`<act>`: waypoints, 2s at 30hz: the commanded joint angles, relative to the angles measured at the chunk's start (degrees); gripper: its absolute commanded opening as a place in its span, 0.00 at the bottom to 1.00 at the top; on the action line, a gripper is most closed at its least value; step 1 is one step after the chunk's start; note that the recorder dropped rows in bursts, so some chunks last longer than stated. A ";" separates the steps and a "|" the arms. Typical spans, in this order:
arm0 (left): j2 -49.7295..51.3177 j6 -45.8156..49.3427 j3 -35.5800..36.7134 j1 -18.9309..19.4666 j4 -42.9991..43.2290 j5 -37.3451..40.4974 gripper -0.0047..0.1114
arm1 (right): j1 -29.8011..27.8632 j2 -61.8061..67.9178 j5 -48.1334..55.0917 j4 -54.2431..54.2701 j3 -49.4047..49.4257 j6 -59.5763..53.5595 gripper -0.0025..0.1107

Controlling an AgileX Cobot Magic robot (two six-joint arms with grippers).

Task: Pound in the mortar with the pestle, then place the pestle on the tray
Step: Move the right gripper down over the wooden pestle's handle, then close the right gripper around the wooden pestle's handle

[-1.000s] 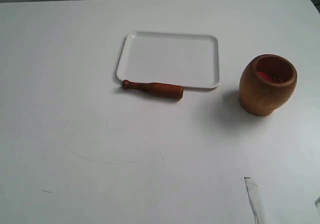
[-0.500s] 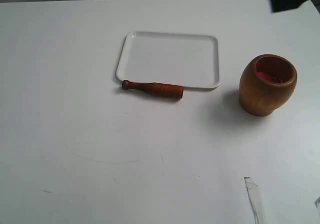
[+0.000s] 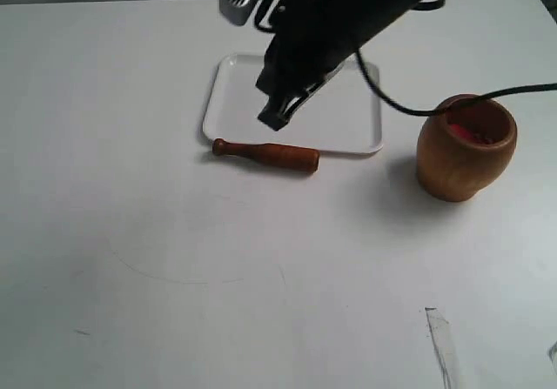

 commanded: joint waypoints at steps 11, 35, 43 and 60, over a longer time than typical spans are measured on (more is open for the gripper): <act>-0.07 -0.47 0.03 -0.44 -0.42 -0.17 0.04 | 6.49 19.94 10.99 -16.93 -18.53 13.84 0.02; -0.07 -0.47 0.03 -0.44 -0.42 -0.17 0.04 | 6.53 26.71 4.19 -16.08 -18.48 10.37 0.50; -0.07 -0.47 0.03 -0.44 -0.42 -0.17 0.04 | 6.53 26.74 4.02 -11.41 -18.48 8.06 0.48; -0.07 -0.47 0.03 -0.44 -0.42 -0.17 0.04 | 6.53 26.74 4.25 -10.77 -18.48 7.09 0.47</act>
